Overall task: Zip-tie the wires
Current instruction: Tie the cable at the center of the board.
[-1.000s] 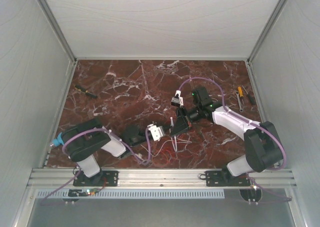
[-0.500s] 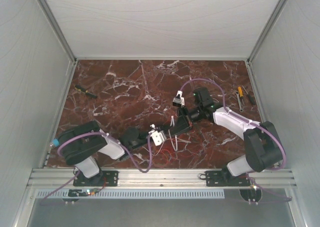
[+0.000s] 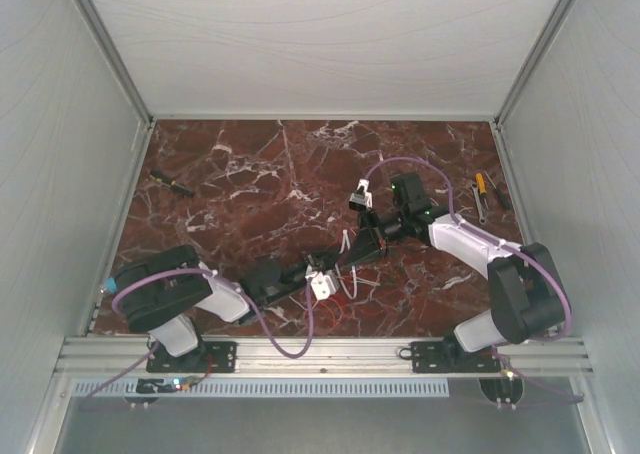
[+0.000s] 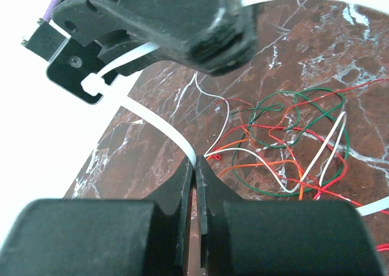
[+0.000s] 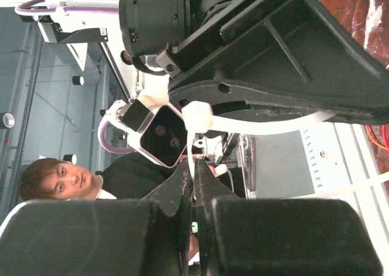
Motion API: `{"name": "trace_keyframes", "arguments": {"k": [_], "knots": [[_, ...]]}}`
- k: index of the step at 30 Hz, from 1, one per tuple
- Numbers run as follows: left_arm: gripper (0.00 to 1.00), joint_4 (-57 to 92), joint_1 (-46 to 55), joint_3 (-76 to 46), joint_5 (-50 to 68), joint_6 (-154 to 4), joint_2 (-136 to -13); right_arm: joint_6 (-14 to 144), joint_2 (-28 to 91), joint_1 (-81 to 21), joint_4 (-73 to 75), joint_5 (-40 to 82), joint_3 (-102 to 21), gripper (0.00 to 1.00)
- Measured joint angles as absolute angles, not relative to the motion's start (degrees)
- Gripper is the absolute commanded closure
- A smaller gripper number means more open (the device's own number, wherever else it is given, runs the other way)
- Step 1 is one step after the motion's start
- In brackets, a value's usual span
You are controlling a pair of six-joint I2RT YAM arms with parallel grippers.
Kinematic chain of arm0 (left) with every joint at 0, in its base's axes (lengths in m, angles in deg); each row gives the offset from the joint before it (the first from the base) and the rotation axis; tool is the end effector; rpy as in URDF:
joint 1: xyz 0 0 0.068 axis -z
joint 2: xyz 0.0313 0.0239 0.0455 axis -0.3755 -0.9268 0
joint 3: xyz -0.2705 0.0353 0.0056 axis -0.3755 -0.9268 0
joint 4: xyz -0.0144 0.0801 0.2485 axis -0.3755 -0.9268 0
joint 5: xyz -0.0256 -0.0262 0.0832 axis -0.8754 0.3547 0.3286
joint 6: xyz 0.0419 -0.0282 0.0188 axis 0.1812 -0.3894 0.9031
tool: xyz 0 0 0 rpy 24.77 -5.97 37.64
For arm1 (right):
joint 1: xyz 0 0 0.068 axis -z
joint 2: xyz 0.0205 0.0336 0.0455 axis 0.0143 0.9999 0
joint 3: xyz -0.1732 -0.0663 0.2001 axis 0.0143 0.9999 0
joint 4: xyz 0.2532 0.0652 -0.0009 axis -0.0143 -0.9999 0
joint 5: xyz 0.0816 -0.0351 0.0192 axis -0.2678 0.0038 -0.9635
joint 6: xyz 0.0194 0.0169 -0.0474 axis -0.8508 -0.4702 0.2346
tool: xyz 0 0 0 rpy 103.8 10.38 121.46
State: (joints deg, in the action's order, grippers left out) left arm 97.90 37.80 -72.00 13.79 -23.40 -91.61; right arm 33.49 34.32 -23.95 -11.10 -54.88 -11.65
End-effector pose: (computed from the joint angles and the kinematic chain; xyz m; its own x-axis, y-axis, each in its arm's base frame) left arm 0.1258 -0.2206 0.1608 0.6132 0.2354 -0.7540 0.6489 0.3942 0.6508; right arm 0.2378 0.1400 0.2188 -0.9431 -0.3293 -0.0465 -0.0711 0.0632 0.9955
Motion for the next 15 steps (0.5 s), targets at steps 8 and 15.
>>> {"name": "trace_keyframes", "arguments": {"k": [8, 15], "knots": [[1.00, 97.9, 37.9, -71.4, 16.1, -23.7, -92.7, 32.2, 32.3, -24.3, -10.9, -54.5, -8.8, 1.00], [1.00, 98.1, 38.0, -70.5, 18.8, -23.2, -93.7, 20.7, 28.3, -24.2, -0.6, -53.2, -3.5, 1.00]]}}
